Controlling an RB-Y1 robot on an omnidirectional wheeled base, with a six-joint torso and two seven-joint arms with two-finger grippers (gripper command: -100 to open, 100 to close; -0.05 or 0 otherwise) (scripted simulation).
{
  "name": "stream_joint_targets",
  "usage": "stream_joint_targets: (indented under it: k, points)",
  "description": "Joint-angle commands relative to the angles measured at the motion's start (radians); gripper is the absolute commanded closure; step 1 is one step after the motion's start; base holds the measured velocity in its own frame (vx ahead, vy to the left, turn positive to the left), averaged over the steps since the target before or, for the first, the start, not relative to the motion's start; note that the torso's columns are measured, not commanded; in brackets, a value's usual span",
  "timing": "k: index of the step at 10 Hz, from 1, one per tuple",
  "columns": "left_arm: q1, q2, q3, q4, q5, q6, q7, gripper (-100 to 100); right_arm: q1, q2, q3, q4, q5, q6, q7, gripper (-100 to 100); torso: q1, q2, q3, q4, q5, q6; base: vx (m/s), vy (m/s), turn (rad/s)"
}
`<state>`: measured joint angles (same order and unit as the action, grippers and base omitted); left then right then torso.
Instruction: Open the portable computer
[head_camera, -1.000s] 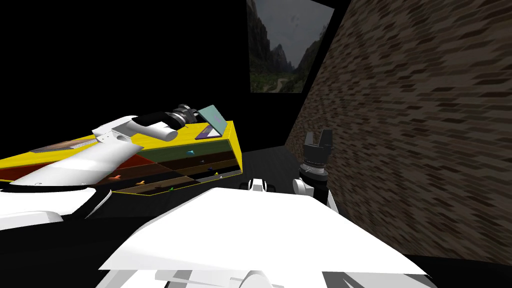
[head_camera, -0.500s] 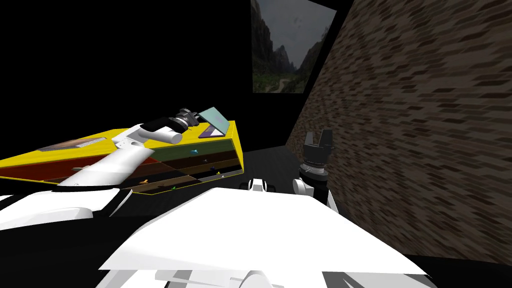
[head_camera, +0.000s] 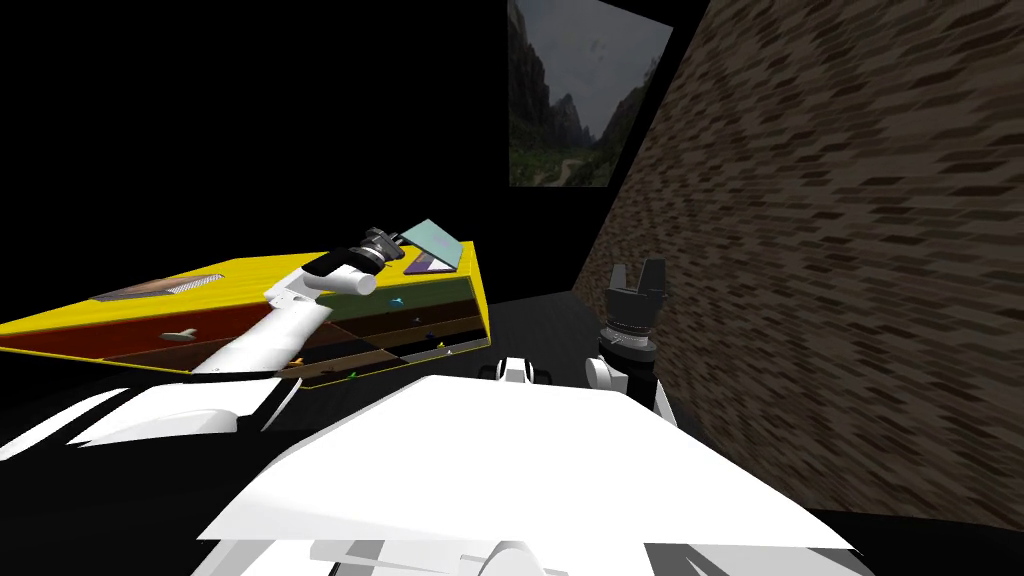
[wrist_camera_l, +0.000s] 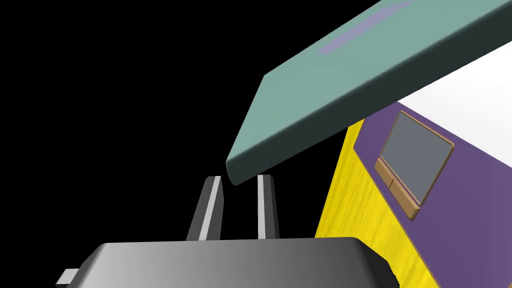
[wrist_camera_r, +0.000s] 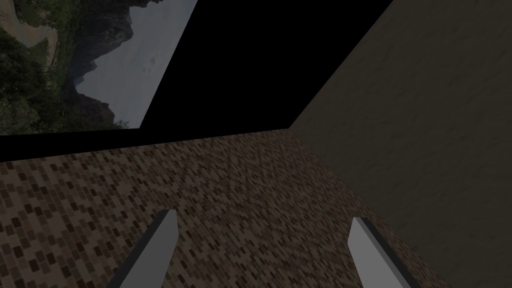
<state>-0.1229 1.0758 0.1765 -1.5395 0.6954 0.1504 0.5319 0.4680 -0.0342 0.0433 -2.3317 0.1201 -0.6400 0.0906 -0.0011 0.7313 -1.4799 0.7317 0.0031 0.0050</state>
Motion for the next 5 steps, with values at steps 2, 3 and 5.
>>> stream_joint_targets:
  k: [2, 3, 5]
  points:
    - [-0.004, -0.066, 0.0, 0.027, 0.008, -0.036, 0.012, 100, 0.0, 0.0, 0.0, 0.0, 0.0, 0.0, 0.0, 0, -0.002, 0.003, 0.001, 0.004, -0.004, -0.002, -0.015, 0.047, 0.006]
    - [-0.006, -0.098, 0.0, 0.039, 0.012, -0.054, 0.017, 100, 0.0, 0.0, 0.0, 0.0, 0.0, 0.0, 0.0, 0, 0.0, 0.004, 0.002, 0.005, -0.003, -0.002, -0.022, 0.059, -0.013]
    - [-0.011, -0.154, 0.0, 0.063, 0.019, -0.088, 0.028, 100, 0.0, 0.0, 0.0, 0.0, 0.0, 0.0, 0.0, 0, 0.0, 0.004, 0.002, 0.004, -0.002, -0.002, -0.03, 0.06, -0.015]
